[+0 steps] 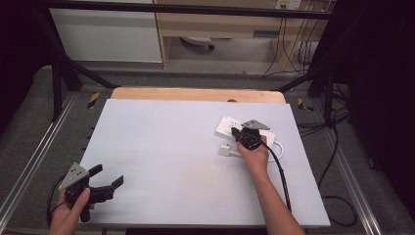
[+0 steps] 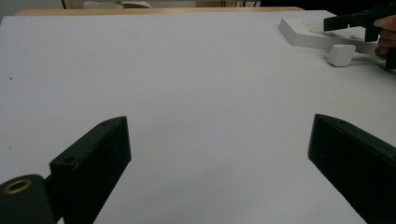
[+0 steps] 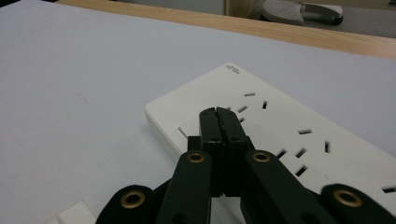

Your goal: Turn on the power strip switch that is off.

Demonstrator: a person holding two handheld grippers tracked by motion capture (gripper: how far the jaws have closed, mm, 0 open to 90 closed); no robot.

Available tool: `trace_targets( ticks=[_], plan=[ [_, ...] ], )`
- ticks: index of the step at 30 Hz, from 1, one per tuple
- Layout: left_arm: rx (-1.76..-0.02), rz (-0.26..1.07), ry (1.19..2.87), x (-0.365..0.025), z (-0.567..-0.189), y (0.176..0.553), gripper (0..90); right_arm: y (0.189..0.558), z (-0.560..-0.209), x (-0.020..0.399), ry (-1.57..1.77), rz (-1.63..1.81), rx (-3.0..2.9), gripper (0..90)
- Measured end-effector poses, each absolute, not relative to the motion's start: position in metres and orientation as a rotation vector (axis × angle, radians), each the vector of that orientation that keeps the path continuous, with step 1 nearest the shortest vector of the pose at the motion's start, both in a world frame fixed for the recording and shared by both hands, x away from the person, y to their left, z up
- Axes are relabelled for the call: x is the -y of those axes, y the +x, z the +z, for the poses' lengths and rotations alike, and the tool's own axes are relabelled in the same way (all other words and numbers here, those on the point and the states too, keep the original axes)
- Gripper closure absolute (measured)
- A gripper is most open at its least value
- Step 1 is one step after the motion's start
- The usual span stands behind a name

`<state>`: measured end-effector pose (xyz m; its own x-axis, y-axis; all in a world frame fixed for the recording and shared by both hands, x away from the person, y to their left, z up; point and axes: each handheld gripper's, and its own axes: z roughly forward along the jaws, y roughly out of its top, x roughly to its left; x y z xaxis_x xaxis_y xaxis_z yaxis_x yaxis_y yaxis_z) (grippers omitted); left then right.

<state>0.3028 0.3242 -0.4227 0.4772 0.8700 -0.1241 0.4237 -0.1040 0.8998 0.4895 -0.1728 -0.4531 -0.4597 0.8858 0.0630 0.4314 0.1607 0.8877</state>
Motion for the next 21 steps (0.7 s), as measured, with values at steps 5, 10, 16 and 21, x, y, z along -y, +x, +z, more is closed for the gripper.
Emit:
trace_targets(
  ticks=[5, 10, 16, 21],
  plan=[
    [-1.114, 0.555, 1.717, -0.324, -0.423, 0.303, 5.9, 0.489, -0.45, 0.174, 1.243, 1.264, -1.953, 90.0],
    [-1.113, 0.555, 1.718, -0.324, -0.423, 0.303, 5.9, 0.488, -0.447, 0.174, 1.237, 1.281, -1.945, 90.0],
    [-1.114, 0.555, 1.717, -0.324, -0.423, 0.303, 6.0, 0.487, -0.445, 0.174, 1.242, 1.298, -1.937, 88.1],
    [-1.114, 0.555, 1.718, -0.324, -0.423, 0.303, 5.9, 0.487, -0.442, 0.175, 1.238, 1.31, -1.932, 85.3]
  ],
)
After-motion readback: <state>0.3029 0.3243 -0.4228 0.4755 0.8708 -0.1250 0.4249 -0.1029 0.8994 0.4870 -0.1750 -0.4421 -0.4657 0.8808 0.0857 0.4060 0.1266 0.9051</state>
